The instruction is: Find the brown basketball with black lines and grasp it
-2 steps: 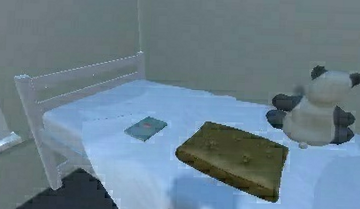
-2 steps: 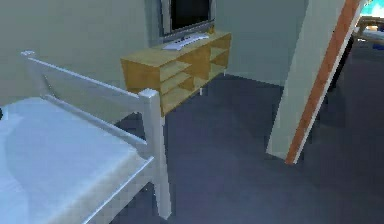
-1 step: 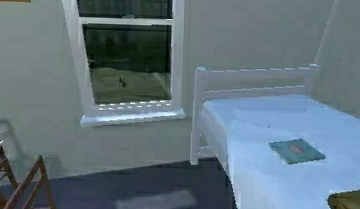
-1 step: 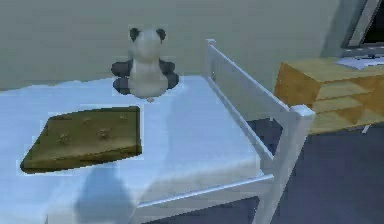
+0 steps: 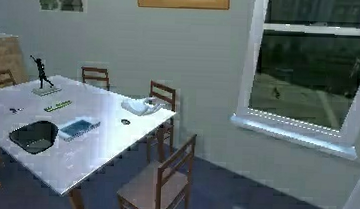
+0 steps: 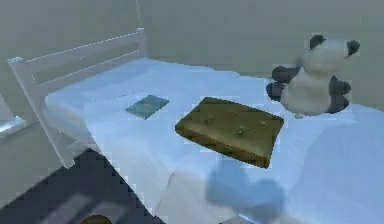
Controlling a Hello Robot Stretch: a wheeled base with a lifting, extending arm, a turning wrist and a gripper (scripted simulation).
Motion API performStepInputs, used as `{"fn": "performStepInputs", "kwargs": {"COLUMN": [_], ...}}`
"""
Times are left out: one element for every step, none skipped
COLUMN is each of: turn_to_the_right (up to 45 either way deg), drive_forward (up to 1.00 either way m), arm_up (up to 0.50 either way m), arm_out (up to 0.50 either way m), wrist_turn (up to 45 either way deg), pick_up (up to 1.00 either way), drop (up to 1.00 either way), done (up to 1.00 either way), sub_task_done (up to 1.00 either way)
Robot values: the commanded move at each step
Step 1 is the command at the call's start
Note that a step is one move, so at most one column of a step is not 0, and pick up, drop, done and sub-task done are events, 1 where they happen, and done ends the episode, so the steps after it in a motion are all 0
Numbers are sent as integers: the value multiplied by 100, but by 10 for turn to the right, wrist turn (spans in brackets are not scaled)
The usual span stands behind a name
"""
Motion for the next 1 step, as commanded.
{"fn": "performStepInputs", "kwargs": {"turn_to_the_right": [-420], "drive_forward": [0], "arm_up": [0], "arm_out": [0], "wrist_turn": [0], "pick_up": [0], "drop": [0], "done": [0], "sub_task_done": [0]}}
